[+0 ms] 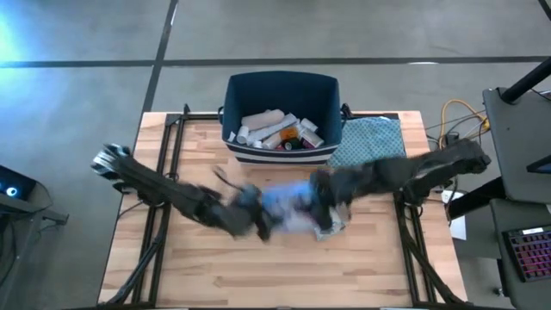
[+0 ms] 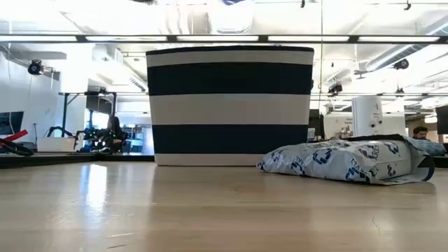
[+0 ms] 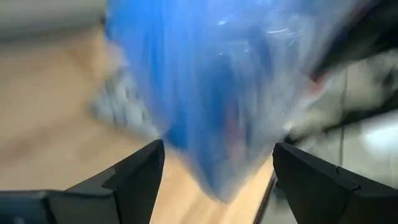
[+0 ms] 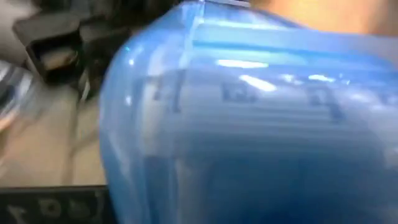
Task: Pick & place medical supplies in basket/bin
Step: Put the blue first aid kit into the blue bin, then put the mailer bag into the blue bin
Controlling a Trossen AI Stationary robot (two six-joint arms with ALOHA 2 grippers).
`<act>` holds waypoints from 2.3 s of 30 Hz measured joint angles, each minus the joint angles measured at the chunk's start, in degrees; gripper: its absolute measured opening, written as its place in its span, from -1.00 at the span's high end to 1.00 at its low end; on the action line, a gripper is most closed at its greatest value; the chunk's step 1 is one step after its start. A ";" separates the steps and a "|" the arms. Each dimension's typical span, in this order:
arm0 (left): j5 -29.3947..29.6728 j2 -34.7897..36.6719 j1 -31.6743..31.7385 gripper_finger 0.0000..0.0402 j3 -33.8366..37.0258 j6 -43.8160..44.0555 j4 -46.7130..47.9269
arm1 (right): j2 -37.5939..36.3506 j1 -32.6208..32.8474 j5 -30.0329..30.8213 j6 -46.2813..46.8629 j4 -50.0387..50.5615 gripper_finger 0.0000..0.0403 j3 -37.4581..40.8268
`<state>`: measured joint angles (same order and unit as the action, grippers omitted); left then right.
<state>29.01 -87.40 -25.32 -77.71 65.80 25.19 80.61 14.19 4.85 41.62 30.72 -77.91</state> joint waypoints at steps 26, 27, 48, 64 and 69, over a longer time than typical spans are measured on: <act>0.85 0.97 6.39 -0.39 5.20 -18.52 -2.34 | 3.97 -29.32 17.27 -36.25 33.11 -0.68 -35.55; -1.19 -0.71 7.37 -0.39 4.65 -24.12 -4.29 | 3.55 -28.22 17.58 -36.80 35.70 -0.71 -36.63; -26.99 -35.74 13.78 -0.39 -35.82 -52.19 27.24 | -12.57 -4.60 4.83 11.54 53.63 -0.76 -7.71; -22.93 -16.90 9.82 -0.39 5.10 -11.70 -19.43 | -20.30 -5.88 -10.06 27.41 -7.23 -0.76 45.10; -22.93 -17.70 9.83 -0.39 14.53 0.33 -32.21 | -17.27 -7.08 -9.99 28.31 -15.58 -0.76 51.57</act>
<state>6.08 -105.10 -15.49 -63.18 66.13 -7.02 63.34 7.11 -5.14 69.93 15.14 -26.34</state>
